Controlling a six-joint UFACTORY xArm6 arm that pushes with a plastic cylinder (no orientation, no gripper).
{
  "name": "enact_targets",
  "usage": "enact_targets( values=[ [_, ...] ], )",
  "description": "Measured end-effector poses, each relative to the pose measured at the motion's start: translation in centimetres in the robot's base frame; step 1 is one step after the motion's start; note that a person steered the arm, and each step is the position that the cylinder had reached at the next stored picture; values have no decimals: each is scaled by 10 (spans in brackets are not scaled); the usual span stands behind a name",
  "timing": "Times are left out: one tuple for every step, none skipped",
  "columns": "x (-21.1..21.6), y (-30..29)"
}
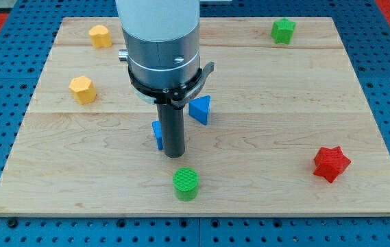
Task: Drag the blue triangle to the bottom side of the yellow hexagon
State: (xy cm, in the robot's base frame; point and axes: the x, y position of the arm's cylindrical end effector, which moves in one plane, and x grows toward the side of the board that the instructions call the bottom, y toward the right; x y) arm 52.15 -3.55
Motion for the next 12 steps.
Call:
enact_targets(
  values=[
    [0, 10],
    [-6, 54],
    [-12, 69],
    [-18, 72],
    [-24, 73],
    [-30, 74],
    [-35, 77],
    [-40, 78],
    [-40, 98],
    [-65, 93],
    [-74, 60],
    [-79, 10]
  ],
)
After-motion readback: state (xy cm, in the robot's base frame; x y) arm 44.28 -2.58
